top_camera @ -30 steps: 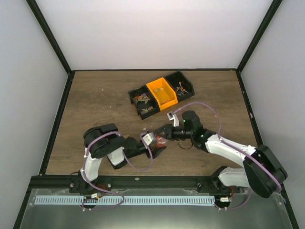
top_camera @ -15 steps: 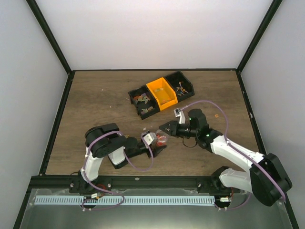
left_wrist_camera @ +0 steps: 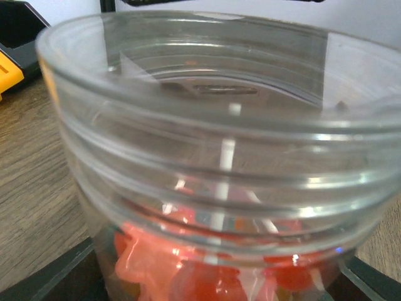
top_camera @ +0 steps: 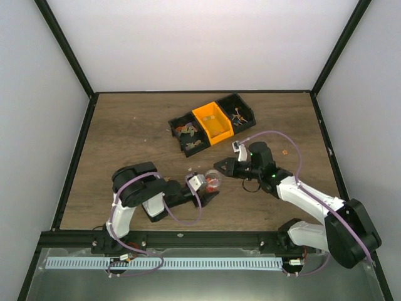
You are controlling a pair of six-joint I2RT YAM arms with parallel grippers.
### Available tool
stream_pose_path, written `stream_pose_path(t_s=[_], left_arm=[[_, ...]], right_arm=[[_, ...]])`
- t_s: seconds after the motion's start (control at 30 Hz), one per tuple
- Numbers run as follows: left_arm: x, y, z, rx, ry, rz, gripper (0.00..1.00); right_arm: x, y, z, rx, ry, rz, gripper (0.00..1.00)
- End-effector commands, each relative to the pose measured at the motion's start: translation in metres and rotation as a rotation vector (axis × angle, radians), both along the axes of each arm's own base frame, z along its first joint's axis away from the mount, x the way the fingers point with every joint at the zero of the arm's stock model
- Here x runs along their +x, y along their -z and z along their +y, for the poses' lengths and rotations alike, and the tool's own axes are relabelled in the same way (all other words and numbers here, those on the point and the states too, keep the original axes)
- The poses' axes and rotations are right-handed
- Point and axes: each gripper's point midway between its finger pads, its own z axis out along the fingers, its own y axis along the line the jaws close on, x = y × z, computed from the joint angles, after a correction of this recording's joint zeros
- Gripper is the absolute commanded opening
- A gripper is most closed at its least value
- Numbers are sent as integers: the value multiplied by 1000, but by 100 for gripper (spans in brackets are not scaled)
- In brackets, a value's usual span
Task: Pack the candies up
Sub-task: Screw the bottle lid onto the packing bottle.
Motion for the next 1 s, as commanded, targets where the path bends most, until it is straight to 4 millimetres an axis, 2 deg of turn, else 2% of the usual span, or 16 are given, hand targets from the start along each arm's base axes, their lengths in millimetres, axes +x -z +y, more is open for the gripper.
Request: stream_pose_path(t_s=[0.0,0.2,0.53,0.77,0.97], left_arm=[[2,-11,1,-54,1,-36,74],[2,-8,1,-54,5,-23,74],[2,-8,0,-58,9,-19,74],[7,-5,1,-54,-10,-10,74],[13,-6,3,-58,-32,-11,74]], right_arm=[[12,-6,-4,-46,12,-123,19],[8,-6,-2,-48,-29,-145,17],[1,9,2,-48,-77,-110,16],[-6,15,0,-46,-89,-95,8],[-15,24,-2,-46,-102,-71,6]])
